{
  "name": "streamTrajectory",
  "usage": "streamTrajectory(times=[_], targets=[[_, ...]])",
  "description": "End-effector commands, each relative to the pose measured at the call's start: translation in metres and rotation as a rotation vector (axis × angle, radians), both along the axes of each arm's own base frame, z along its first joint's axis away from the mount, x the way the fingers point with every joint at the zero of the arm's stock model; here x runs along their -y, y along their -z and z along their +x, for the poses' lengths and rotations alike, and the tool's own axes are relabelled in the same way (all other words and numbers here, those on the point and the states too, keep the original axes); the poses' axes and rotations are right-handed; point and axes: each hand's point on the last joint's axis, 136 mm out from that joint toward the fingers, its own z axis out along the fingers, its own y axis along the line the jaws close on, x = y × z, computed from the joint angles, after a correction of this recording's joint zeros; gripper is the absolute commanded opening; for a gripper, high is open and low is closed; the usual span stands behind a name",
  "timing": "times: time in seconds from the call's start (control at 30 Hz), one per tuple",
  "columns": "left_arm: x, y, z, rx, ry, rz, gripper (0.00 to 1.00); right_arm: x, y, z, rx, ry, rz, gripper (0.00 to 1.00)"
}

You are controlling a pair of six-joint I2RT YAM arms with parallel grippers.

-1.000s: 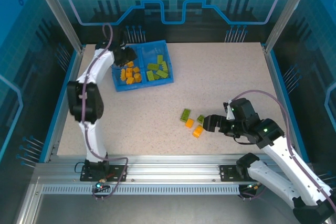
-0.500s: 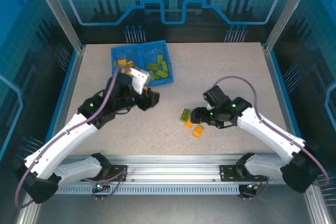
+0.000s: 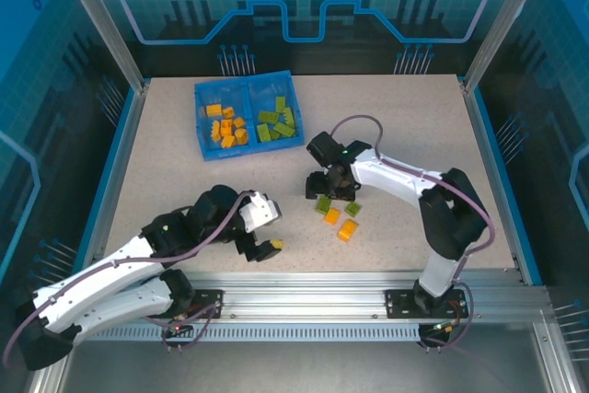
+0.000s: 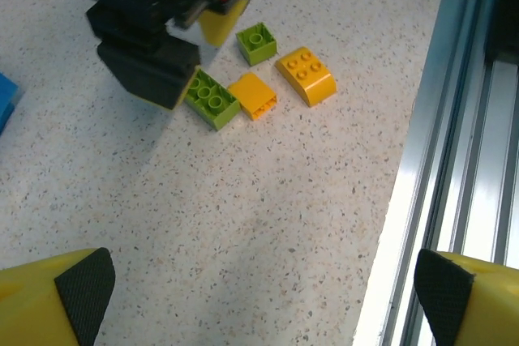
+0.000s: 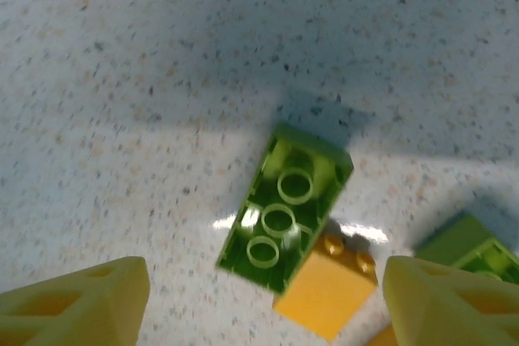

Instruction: Sort the legos into containers by color

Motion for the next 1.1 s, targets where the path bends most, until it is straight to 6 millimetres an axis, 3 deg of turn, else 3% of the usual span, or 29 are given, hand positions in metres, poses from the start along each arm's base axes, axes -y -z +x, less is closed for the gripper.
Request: streamTrajectory(times=[0.0,0.23,0.37,0.43,0.57,0.7,0.8,0.93,1.07], targets=[[0.005,0.0,-0.004,0.086,0.082,-0.011,0.99,0.0,0.012,0.006,-0.001,0.039,-0.059,0.72],[-0.001,-0.013,-0.014,0.111,0.116,-0.023,0.99,-0.009,0.045,0.004,-0.065,0.042,-0.095,0.58],[-0.006,-0.019,-0.019,0.136,0.129,-0.026,0.99,-0.01,0.041,0.002,-0.048,0.045,-0.098,0.38],[-0.009,-0.024,-0.021,0.151,0.13,-0.034,0.99,-0.008,0.024,0.005,-0.002,0.037,-0.1,0.31],[-0.017,-0.031,-0.023,0.188,0.111,-0.048,0.99,-0.013,-0.029,0.016,0.174,-0.028,-0.094,0.29],[-0.031,-0.036,-0.012,0.241,0.01,-0.056,0.99,-0.036,-0.087,0.029,0.388,-0.215,-0.053,0.3],[-0.042,-0.041,-0.005,0.318,-0.062,-0.084,0.99,-0.054,-0.118,0.045,0.521,-0.343,-0.045,0.31],[-0.063,-0.052,0.005,0.42,-0.175,-0.099,0.99,-0.069,-0.137,0.089,0.631,-0.425,-0.128,0.31],[-0.079,-0.058,0.012,0.469,-0.253,-0.075,0.99,-0.085,-0.134,0.144,0.666,-0.446,-0.191,0.31]])
